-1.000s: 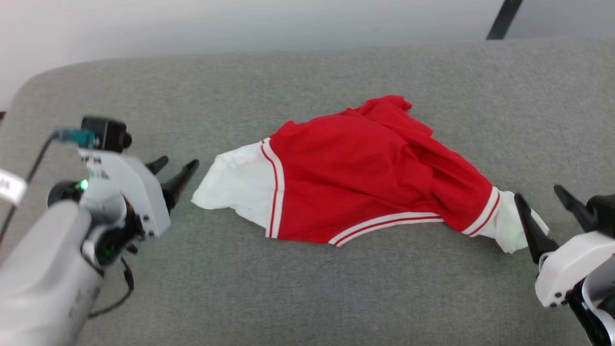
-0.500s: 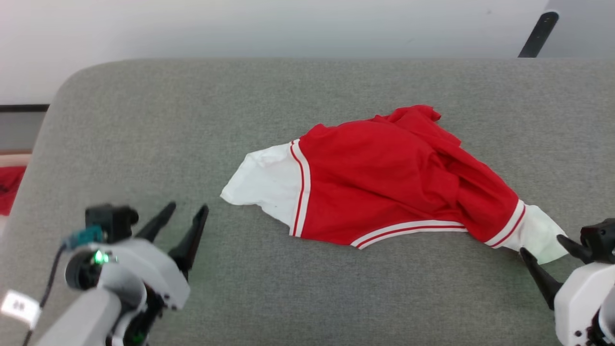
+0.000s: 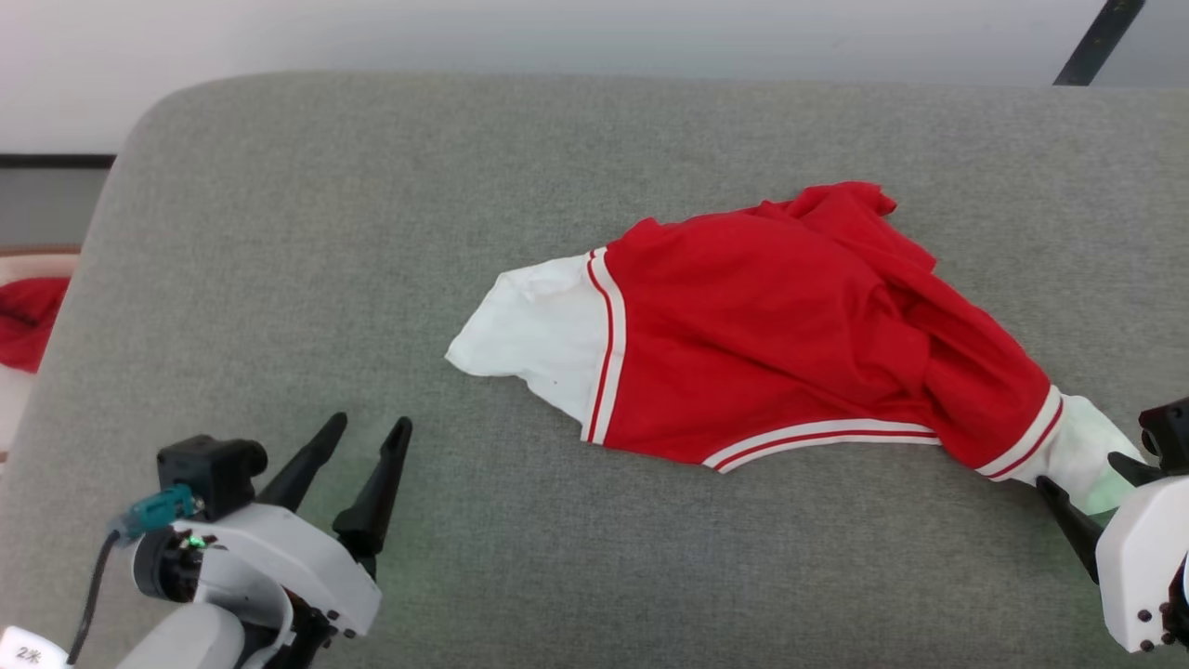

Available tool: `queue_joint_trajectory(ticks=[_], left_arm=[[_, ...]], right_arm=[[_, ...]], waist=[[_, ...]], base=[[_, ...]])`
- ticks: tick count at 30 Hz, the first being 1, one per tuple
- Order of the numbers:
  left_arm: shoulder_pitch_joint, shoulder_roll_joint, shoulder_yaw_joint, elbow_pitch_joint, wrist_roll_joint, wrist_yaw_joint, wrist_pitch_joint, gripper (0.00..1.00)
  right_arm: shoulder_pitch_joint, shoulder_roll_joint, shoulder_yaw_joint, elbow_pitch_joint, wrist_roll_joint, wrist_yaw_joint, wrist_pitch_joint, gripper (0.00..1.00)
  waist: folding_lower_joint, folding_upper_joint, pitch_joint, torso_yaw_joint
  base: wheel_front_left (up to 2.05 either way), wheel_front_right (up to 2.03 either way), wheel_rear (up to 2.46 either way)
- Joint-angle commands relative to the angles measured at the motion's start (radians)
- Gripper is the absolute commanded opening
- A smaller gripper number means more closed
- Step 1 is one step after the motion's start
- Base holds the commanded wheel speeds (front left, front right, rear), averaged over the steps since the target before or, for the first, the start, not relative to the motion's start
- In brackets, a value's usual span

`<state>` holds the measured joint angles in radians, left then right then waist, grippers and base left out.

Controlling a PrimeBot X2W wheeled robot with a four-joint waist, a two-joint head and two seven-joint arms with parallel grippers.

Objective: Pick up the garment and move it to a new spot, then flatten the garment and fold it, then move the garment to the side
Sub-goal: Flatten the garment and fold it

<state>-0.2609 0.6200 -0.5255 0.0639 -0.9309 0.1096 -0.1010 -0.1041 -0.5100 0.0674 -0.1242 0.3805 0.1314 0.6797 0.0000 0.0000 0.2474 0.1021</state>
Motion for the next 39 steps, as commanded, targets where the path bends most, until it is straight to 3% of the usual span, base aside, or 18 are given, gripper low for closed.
queue_joint_trajectory(ticks=[1,3,4,5,7,8,9,17,23,32,39], left_arm=[[0.009,-0.002,-0.002,-0.009,0.009,0.007,-0.008,1.00],[0.014,-0.005,-0.003,-0.020,0.010,0.013,-0.012,1.00],[0.015,-0.006,-0.004,-0.025,0.011,0.013,-0.012,1.00],[0.017,-0.006,-0.004,-0.029,0.011,0.015,-0.012,1.00],[0.023,-0.005,-0.003,-0.033,0.006,0.017,-0.014,1.00],[0.023,-0.005,-0.003,-0.033,0.006,0.017,-0.014,1.00],[0.024,-0.004,-0.002,-0.035,0.004,0.019,-0.015,1.00],[0.041,-0.008,-0.002,-0.052,-0.009,0.022,-0.017,1.00],[0.026,-0.009,0.000,-0.070,-0.009,0.022,-0.016,1.00],[-0.029,-0.028,-0.006,-0.067,-0.002,0.002,-0.017,1.00],[-0.063,-0.047,-0.009,-0.041,0.001,-0.015,-0.030,1.00]], right_arm=[[-0.013,-0.009,0.007,0.013,0.006,-0.001,0.004,1.00],[-0.029,-0.008,0.008,0.033,0.011,-0.001,0.001,1.00],[-0.036,-0.018,0.016,0.041,0.006,-0.001,-0.002,0.91],[-0.039,-0.022,0.018,0.047,0.004,-0.001,-0.006,0.57],[-0.047,-0.014,0.017,0.058,0.019,-0.001,-0.014,0.07],[-0.047,-0.014,0.017,0.058,0.019,-0.001,-0.014,0.07],[-0.052,-0.015,0.018,0.060,0.022,-0.001,-0.016,0.00],[-0.106,-0.003,-0.017,0.040,0.039,-0.001,-0.071,0.00],[-0.249,0.038,-0.095,0.080,0.040,-0.001,-0.108,0.00],[-0.513,0.075,-0.171,0.359,0.032,-0.001,-0.142,0.00],[-0.642,0.090,-0.180,0.590,-0.058,-0.002,-0.223,0.00]], waist=[[0.0000,0.0000,0.011,0.009],[0.0000,0.0000,0.018,0.015],[0.0000,0.0000,0.022,0.018],[0.0000,0.0000,0.024,0.020],[0.0000,0.0000,0.028,0.022],[0.0000,0.0000,0.028,0.022],[0.0000,0.0000,0.029,0.022],[0.0000,0.0000,0.038,0.011],[0.0000,0.0000,0.069,0.003],[0.0000,0.0000,0.151,0.033],[0.0000,0.0000,0.188,0.061]], base=[[0.00,0.00,0.00],[0.00,0.00,0.00],[0.00,0.00,0.00],[0.00,0.00,0.00],[0.00,0.00,0.00],[0.00,0.00,0.00],[0.00,0.00,0.00],[0.00,0.00,0.00],[0.00,0.00,0.00],[0.00,0.00,0.00],[0.00,0.00,0.00]])
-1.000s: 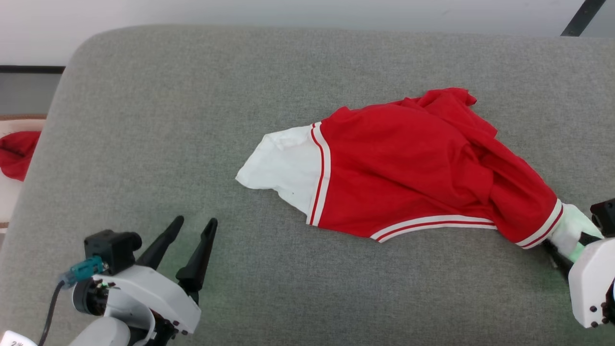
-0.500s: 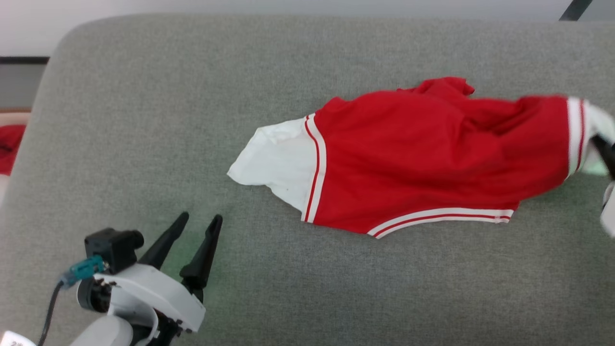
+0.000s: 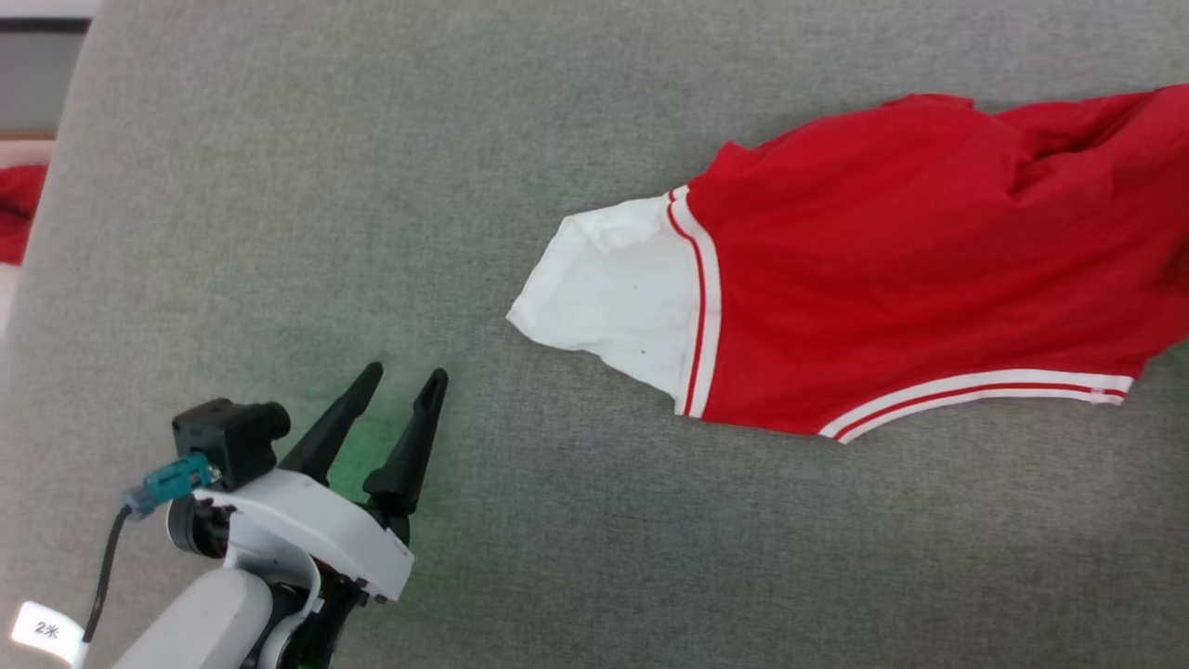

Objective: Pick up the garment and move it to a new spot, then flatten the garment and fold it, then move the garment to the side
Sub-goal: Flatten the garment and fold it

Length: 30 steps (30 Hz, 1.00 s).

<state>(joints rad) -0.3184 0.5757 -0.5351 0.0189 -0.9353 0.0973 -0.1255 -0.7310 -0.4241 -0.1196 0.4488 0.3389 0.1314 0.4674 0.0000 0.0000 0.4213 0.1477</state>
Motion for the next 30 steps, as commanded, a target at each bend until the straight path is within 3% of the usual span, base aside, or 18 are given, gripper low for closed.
queue_joint_trajectory(ticks=[1,3,4,5,6,7,8,14,18,26,30], left_arm=[[-0.009,-0.004,-0.001,0.009,0.005,-0.005,-0.006,1.00],[-0.018,-0.006,-0.002,0.015,0.005,-0.008,-0.007,1.00],[-0.021,-0.005,-0.002,0.019,0.007,-0.009,-0.007,1.00],[-0.023,-0.005,-0.003,0.022,0.008,-0.010,-0.006,1.00],[-0.025,-0.006,-0.004,0.025,0.009,-0.010,-0.005,1.00],[-0.026,-0.004,-0.006,0.028,0.011,-0.011,-0.004,1.00],[-0.028,-0.002,-0.007,0.032,0.013,-0.013,-0.003,1.00],[-0.048,0.043,-0.008,0.019,0.039,-0.015,0.015,1.00],[-0.082,0.118,-0.021,-0.021,0.084,-0.032,0.060,1.00],[-0.221,0.268,-0.112,-0.105,0.118,-0.195,0.270,1.00],[-0.327,0.295,-0.205,-0.103,0.111,-0.226,0.390,1.00]], right_arm=[[-0.027,0.003,0.015,0.046,-0.031,-0.002,-0.023,0.00],[-0.052,0.013,0.025,0.102,-0.043,-0.002,-0.053,0.00],[-0.062,0.016,0.031,0.129,-0.054,-0.002,-0.068,0.12],[-0.071,0.017,0.039,0.154,-0.061,-0.002,-0.084,0.38],[-0.080,0.021,0.045,0.176,-0.064,-0.002,-0.098,0.49],[-0.088,0.026,0.049,0.198,-0.066,-0.002,-0.113,0.90],[-0.094,0.030,0.054,0.218,-0.068,-0.002,-0.127,1.00],[-0.074,0.005,0.097,0.247,-0.050,-0.002,-0.239,1.00],[-0.011,-0.012,0.119,0.187,-0.006,-0.002,-0.308,1.00],[0.208,0.006,0.137,-0.069,0.059,-0.002,-0.326,1.00],[0.301,0.044,0.130,-0.200,0.053,-0.002,-0.302,1.00]], waist=[[0.0000,0.0000,0.016,0.017],[0.0000,0.0000,0.016,0.019],[0.0000,0.0000,0.015,0.019],[0.0000,0.0000,0.013,0.019],[0.0000,0.0000,0.010,0.018],[0.0000,0.0000,0.007,0.017],[0.0000,0.0000,0.002,0.015],[0.0000,0.0000,-0.048,-0.006],[0.0000,0.0000,-0.092,-0.032],[0.0000,0.0000,-0.143,-0.123],[0.0000,0.0000,-0.139,-0.179]], base=[[0.00,0.00,0.00],[0.00,0.00,0.00],[0.00,0.00,0.00],[0.00,0.00,0.00],[0.00,0.00,0.00],[0.00,0.00,0.00],[0.00,0.00,0.00],[0.00,0.00,0.00],[0.00,0.00,0.00],[0.00,0.00,0.00],[0.00,0.00,0.00]])
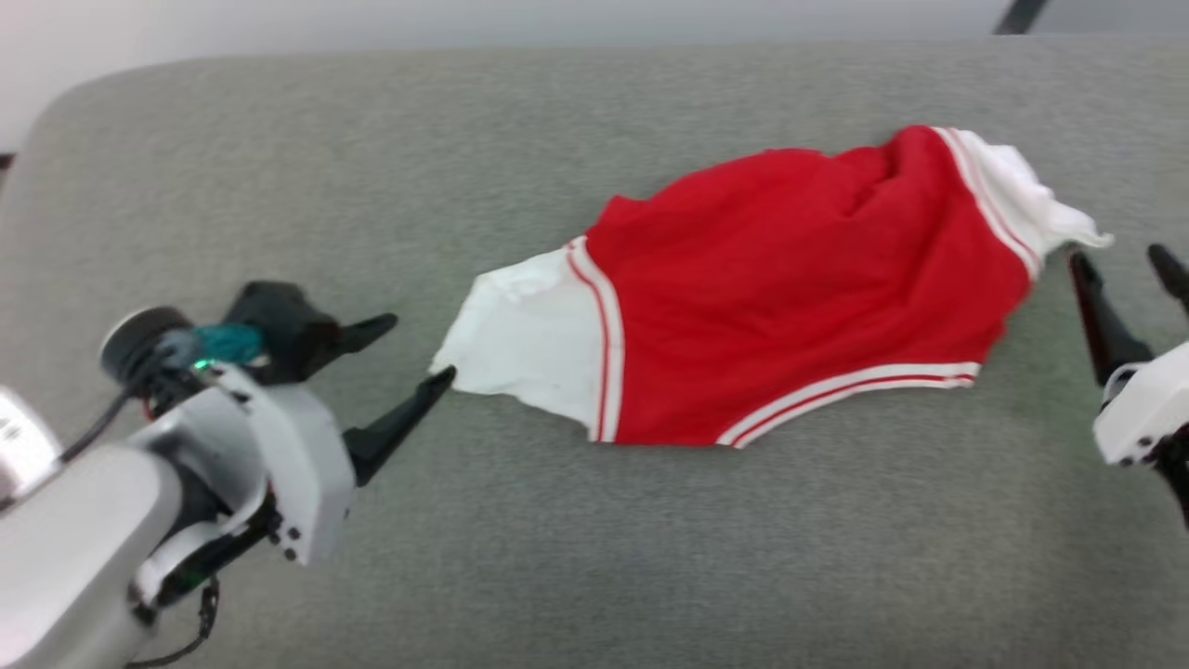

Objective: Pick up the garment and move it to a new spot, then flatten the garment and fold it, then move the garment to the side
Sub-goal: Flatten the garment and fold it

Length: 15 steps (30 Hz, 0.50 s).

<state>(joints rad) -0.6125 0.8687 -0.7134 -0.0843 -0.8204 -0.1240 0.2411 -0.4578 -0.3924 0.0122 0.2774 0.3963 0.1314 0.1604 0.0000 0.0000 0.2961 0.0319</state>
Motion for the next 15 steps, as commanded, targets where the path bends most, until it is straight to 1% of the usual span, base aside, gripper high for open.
queue_joint_trajectory(ticks=[1,5,10,12,15], left_arm=[[-0.062,0.003,-0.069,-0.005,-0.002,-0.008,0.053,1.00],[-0.195,0.024,-0.252,-0.018,-0.013,-0.006,0.120,1.00],[-0.321,0.021,-0.445,0.038,-0.044,-0.006,0.115,1.00],[-0.355,0.019,-0.498,0.071,-0.065,-0.006,0.095,1.00],[-0.391,0.019,-0.539,0.121,-0.078,-0.006,0.065,1.00]], right_arm=[[0.049,0.023,-0.004,-0.061,-0.009,-0.002,0.013,1.00],[0.110,0.061,-0.020,-0.157,-0.024,-0.002,0.045,1.00],[0.160,0.095,-0.052,-0.225,-0.048,-0.002,0.066,1.00],[0.174,0.104,-0.060,-0.242,-0.056,-0.002,0.071,1.00],[0.195,0.121,-0.067,-0.263,-0.063,-0.002,0.073,1.00]], waist=[[0.0000,0.0000,-0.010,-0.076],[0.0000,0.0000,0.007,-0.128],[0.0000,0.0000,0.031,-0.176],[0.0000,0.0000,0.040,-0.190],[0.0000,0.0000,0.052,-0.206]], base=[[0.00,0.00,0.00],[0.00,0.00,0.00],[0.00,0.00,0.00],[0.00,0.00,0.00],[0.00,0.00,0.00]])
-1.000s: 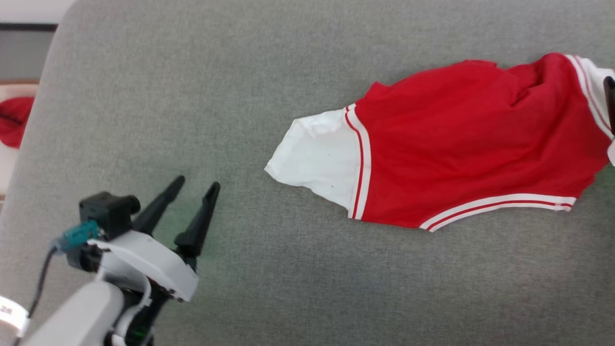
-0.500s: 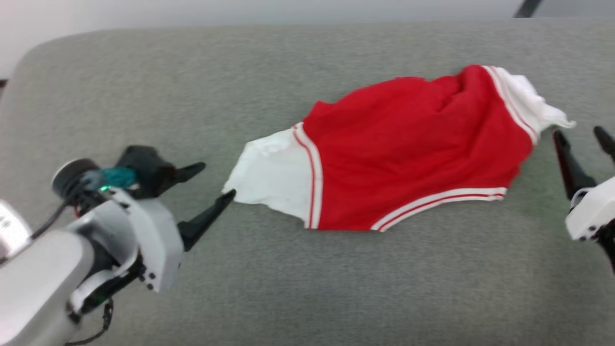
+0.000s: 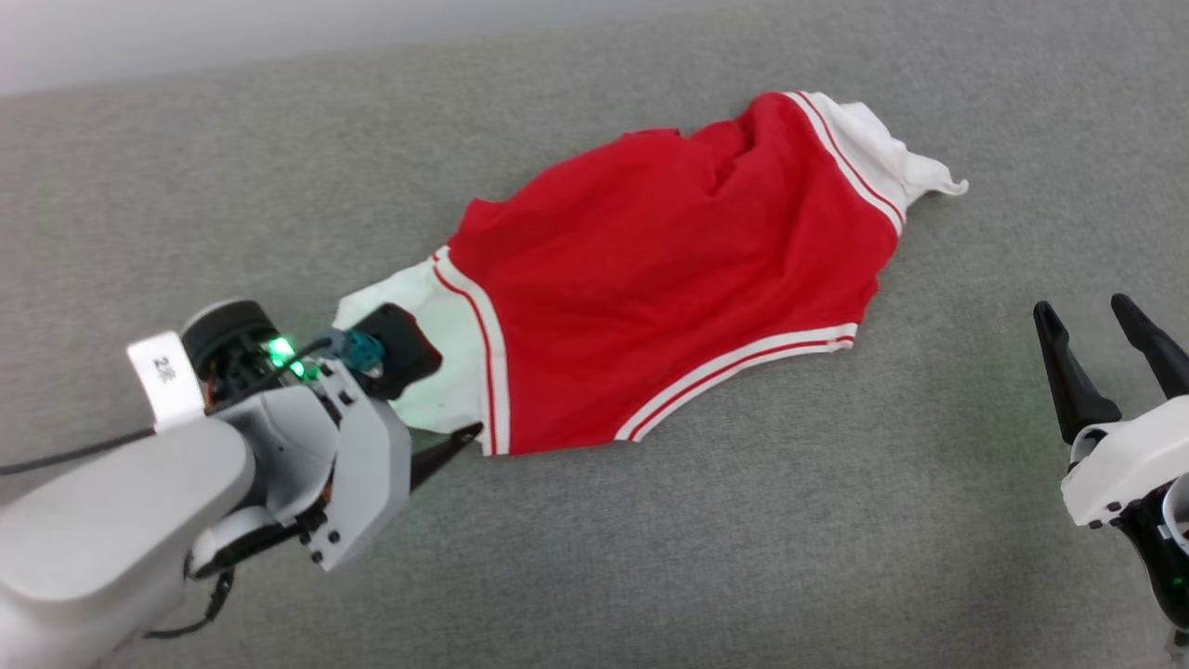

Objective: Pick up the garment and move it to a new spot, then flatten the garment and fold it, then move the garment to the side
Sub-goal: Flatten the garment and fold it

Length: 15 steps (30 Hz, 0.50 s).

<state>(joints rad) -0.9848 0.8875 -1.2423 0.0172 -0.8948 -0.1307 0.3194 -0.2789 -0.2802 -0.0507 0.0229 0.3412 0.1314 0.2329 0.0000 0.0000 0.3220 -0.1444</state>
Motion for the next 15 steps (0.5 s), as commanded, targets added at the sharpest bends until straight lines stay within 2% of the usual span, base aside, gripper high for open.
queue_joint_trajectory(ticks=[1,10,11,13,15], left_arm=[[-0.024,0.000,-0.020,0.034,-0.006,0.001,-0.020,1.00],[-0.011,-0.014,-0.039,0.104,0.005,0.000,-0.035,1.00],[-0.005,-0.016,-0.039,0.106,0.010,0.000,-0.031,0.78],[0.004,-0.022,-0.041,0.109,0.014,0.000,-0.029,0.02],[0.008,-0.026,-0.043,0.111,0.007,0.000,-0.029,0.00]], right_arm=[[0.023,0.013,-0.006,-0.016,-0.010,-0.002,0.003,1.00],[0.038,0.026,-0.018,-0.049,-0.015,-0.002,0.020,1.00],[0.036,0.023,-0.018,-0.050,-0.015,-0.002,0.022,1.00],[0.029,0.016,-0.009,-0.053,-0.015,-0.002,0.032,1.00],[0.021,0.004,0.006,-0.057,-0.012,-0.002,0.049,1.00]], waist=[[0.0000,0.0000,0.030,-0.033],[0.0000,0.0000,0.059,-0.044],[0.0000,0.0000,0.061,-0.043],[0.0000,0.0000,0.066,-0.040],[0.0000,0.0000,0.070,-0.036]], base=[[0.00,0.00,0.00],[0.00,0.00,0.00],[0.00,0.00,0.00],[0.00,0.00,0.00],[0.00,0.00,0.00]])
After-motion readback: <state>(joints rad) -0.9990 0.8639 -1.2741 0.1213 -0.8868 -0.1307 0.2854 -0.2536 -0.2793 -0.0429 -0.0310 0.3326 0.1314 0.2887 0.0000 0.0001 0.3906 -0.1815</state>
